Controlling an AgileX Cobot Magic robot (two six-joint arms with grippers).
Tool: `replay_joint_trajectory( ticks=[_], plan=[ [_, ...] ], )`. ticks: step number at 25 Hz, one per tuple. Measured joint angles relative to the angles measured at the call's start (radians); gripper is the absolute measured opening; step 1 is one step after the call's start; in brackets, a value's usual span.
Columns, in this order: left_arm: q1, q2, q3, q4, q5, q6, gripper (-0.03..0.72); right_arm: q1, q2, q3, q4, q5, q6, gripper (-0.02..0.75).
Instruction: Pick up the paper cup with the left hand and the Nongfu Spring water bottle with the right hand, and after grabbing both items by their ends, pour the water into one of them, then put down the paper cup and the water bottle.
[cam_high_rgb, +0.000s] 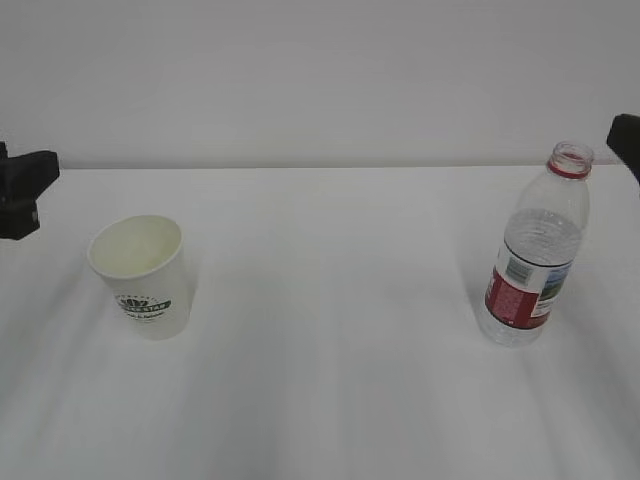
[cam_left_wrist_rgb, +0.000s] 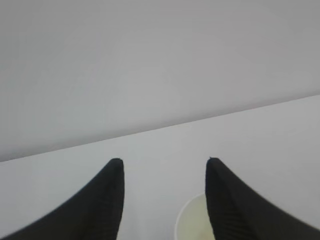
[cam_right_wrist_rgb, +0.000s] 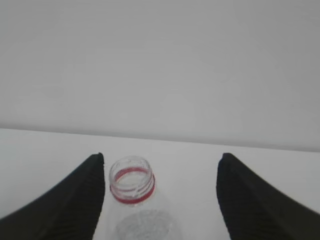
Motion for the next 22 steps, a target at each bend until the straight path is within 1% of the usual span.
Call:
replay_joint_trajectory(
  ticks=[2,5,9,13,18,22],
  plan=[
    [0.000,0.002,0.021,0.000,-0.008,0.000,0.389,0.000,0.000,0.022,-0.050,-0.007,0.051,0.529],
    [0.000,0.002,0.077,0.000,-0.060,0.000,0.389,0.000,0.000,0.058,-0.091,-0.015,0.106,0.529],
    [0.000,0.002,0.152,0.000,-0.152,0.000,0.389,0.000,0.000,0.113,-0.104,-0.052,0.124,0.529],
    [0.000,0.002,0.177,0.000,-0.164,0.000,0.389,0.000,0.000,0.155,-0.106,-0.061,0.124,0.529],
    [0.000,0.009,0.190,0.014,-0.187,-0.041,0.389,0.000,0.000,0.211,-0.108,-0.069,0.126,0.529],
    [-0.002,0.058,0.235,0.049,-0.253,-0.083,0.389,0.000,0.000,0.254,-0.108,-0.119,0.132,0.529]
  ],
)
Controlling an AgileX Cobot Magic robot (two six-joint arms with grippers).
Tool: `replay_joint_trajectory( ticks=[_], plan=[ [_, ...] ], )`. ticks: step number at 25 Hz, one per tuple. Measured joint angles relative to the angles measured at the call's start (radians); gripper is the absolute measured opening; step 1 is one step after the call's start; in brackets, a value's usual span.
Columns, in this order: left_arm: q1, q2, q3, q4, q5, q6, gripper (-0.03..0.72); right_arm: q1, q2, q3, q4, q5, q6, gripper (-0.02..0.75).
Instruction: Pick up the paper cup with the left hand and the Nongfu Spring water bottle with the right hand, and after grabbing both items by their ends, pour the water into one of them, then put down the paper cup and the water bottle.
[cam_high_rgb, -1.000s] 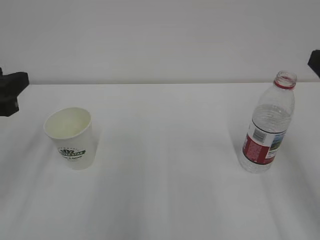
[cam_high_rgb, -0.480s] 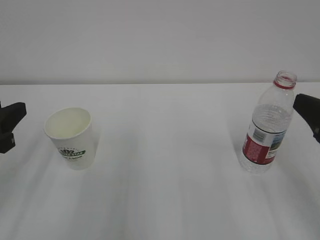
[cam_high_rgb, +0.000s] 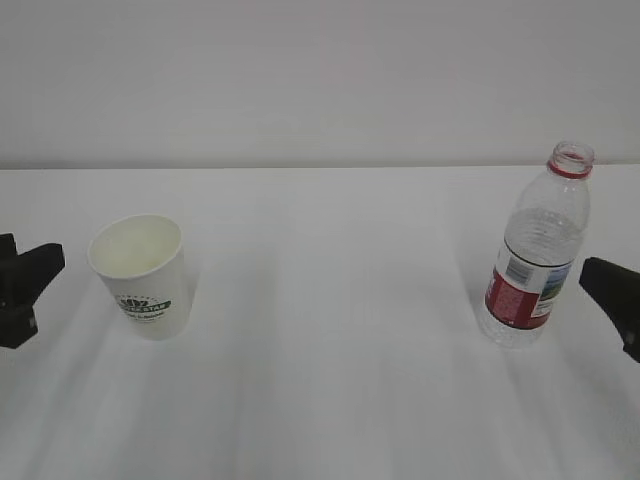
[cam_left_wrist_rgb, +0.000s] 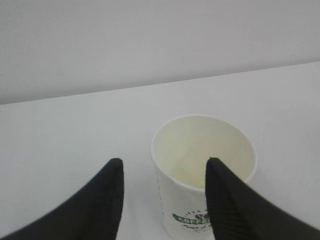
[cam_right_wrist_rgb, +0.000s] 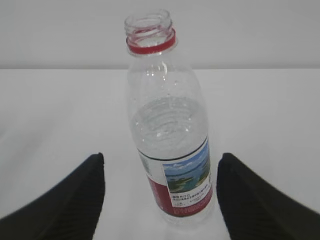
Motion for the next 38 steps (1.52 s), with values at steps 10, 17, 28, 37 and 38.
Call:
replay_joint_trajectory(
  ticks=[10,17,28,37,38],
  plan=[
    [0.000,0.158,0.112,0.038,-0.286,-0.025,0.389,0.000,0.042,0.047,0.000,-0.070,0.000,0.529],
    [0.000,0.328,0.153,0.045,-0.380,-0.025,0.389,0.000,0.261,0.047,0.000,-0.216,-0.011,0.529],
    [0.000,0.445,0.156,0.110,-0.382,-0.027,0.389,0.000,0.506,0.145,0.138,-0.554,-0.143,0.529],
    [0.000,0.445,0.156,0.156,-0.390,-0.027,0.388,0.000,0.740,0.164,0.187,-0.671,-0.210,0.529],
    [0.000,0.445,0.156,0.160,-0.390,-0.027,0.388,0.000,0.748,0.164,0.187,-0.672,-0.217,0.529]
  ],
)
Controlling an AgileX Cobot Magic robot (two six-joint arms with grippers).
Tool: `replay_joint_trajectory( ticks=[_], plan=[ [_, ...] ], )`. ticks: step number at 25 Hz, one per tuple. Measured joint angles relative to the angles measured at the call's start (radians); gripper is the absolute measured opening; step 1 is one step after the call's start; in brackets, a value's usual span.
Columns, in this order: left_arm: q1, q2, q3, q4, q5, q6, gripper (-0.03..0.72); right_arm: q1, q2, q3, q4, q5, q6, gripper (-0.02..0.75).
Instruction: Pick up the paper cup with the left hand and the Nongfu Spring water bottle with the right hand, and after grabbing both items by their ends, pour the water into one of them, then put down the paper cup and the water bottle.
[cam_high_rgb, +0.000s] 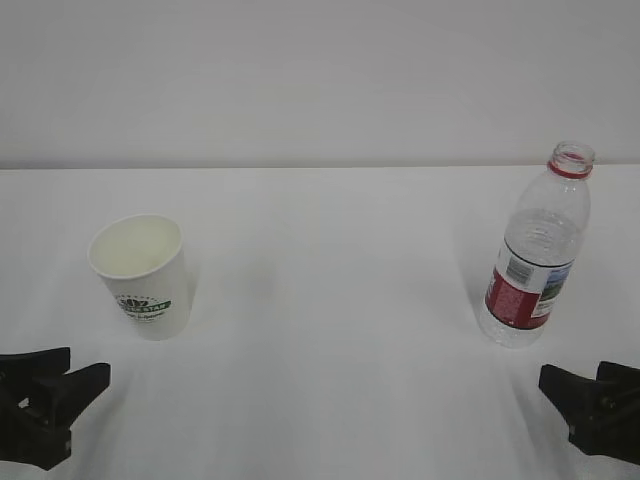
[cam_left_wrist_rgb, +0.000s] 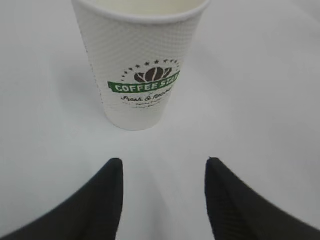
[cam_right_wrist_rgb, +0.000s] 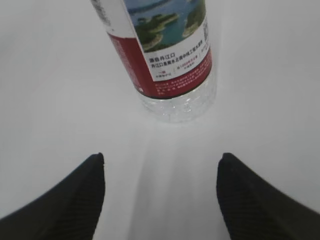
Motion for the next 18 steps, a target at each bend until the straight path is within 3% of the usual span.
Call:
replay_joint_trajectory(
  ticks=[14,18],
  plan=[
    [0.000,0.000,0.000,0.010,0.000,0.000,0.388,0.000,0.015,-0.036,0.018,-0.010,-0.035,0.530],
    [0.000,0.000,0.000,0.012,0.000,0.000,0.388,0.000,0.017,-0.084,0.019,-0.010,-0.035,0.588]
  ],
)
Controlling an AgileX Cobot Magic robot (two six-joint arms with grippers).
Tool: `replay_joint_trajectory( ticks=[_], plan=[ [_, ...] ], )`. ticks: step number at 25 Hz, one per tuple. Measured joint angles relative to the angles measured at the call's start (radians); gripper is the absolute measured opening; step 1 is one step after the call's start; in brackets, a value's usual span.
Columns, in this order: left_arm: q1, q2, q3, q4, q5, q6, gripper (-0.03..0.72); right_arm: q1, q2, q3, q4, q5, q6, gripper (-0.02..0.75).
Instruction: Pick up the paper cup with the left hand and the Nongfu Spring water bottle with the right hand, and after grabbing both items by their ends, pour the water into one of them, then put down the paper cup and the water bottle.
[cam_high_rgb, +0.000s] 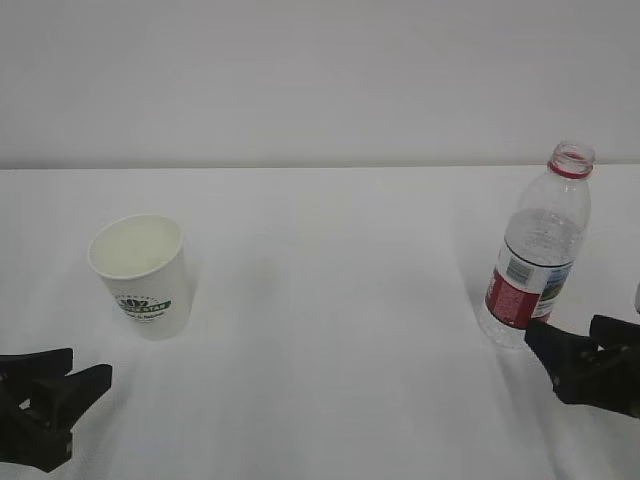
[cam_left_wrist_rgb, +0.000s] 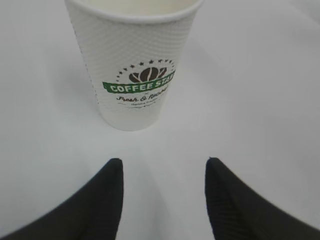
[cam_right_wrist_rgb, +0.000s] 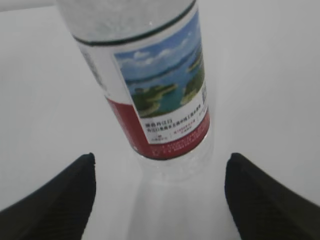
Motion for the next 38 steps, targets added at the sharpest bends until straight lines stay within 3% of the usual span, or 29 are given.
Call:
replay_joint_trajectory(
  ticks=[5,38],
  plan=[
    [0.000,0.000,0.000,0.002,0.000,0.000,0.388,0.000,0.002,-0.043,0.000,0.000,0.000,0.666],
    [0.000,0.000,0.000,0.002,0.000,0.000,0.388,0.000,0.103,-0.199,-0.026,0.000,-0.002,0.673]
  ],
)
